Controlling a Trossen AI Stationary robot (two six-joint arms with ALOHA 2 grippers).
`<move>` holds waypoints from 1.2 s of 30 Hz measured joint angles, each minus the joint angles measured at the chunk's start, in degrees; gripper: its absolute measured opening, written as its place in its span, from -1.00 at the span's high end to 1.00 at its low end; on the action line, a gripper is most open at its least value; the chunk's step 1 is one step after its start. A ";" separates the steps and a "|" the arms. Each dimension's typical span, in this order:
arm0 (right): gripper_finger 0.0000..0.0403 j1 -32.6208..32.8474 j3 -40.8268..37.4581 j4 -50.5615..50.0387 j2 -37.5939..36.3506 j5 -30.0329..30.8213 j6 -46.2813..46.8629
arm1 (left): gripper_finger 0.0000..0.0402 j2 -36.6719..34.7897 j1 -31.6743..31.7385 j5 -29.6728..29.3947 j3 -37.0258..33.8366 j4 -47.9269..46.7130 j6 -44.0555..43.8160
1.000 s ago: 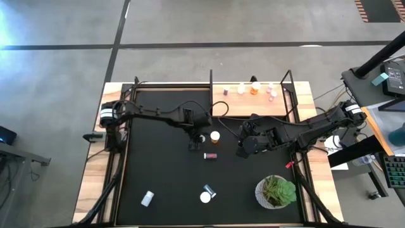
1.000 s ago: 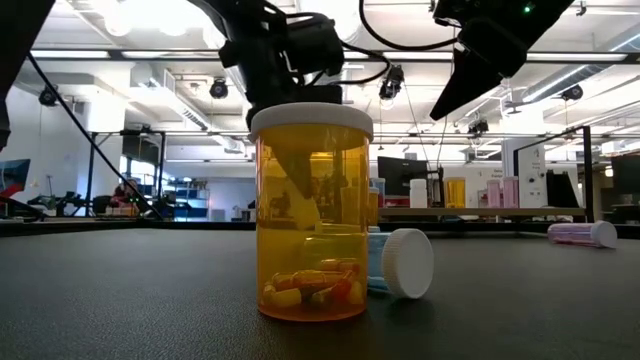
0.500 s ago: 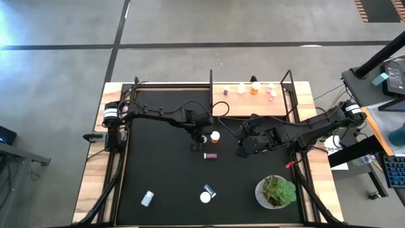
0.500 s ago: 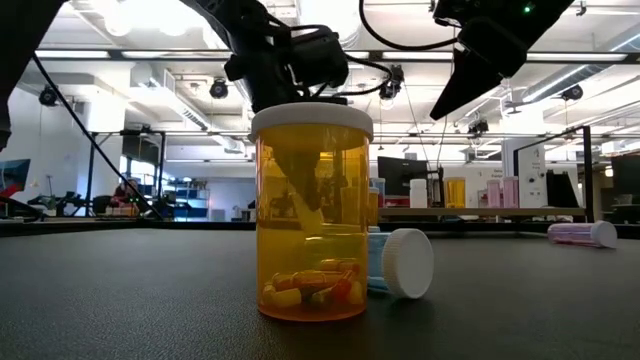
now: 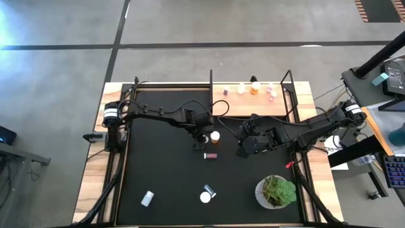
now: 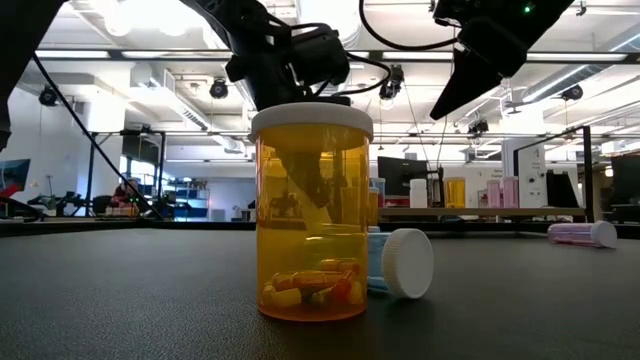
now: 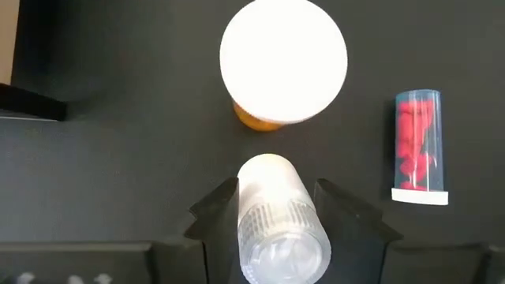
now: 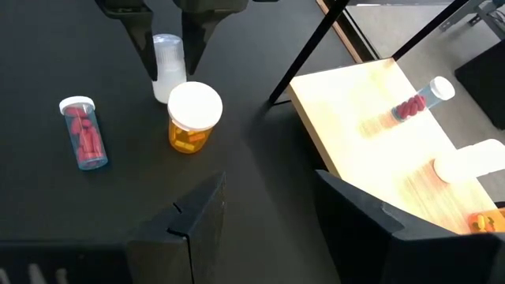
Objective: Pick and place medicine bottles onto shelf by color
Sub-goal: Move the right white pill bottle to the center of the table
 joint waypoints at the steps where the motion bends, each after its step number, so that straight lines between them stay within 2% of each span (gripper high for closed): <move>1: 0.09 0.00 0.00 0.00 0.00 0.00 0.00 | 0.26 0.00 0.00 -0.01 0.00 -0.08 0.00; 8: 0.09 -0.01 0.00 -0.02 0.00 -0.01 0.00 | 0.25 -0.36 0.00 -0.74 0.32 -4.65 -0.09; 24: 0.09 0.02 0.00 -0.01 0.00 0.00 0.00 | 0.25 -0.52 0.02 -0.80 -0.07 -4.50 -5.87; 36: 0.09 0.01 0.00 -0.02 0.00 0.00 0.00 | 0.25 -0.52 0.09 -0.80 -0.15 -4.09 -6.26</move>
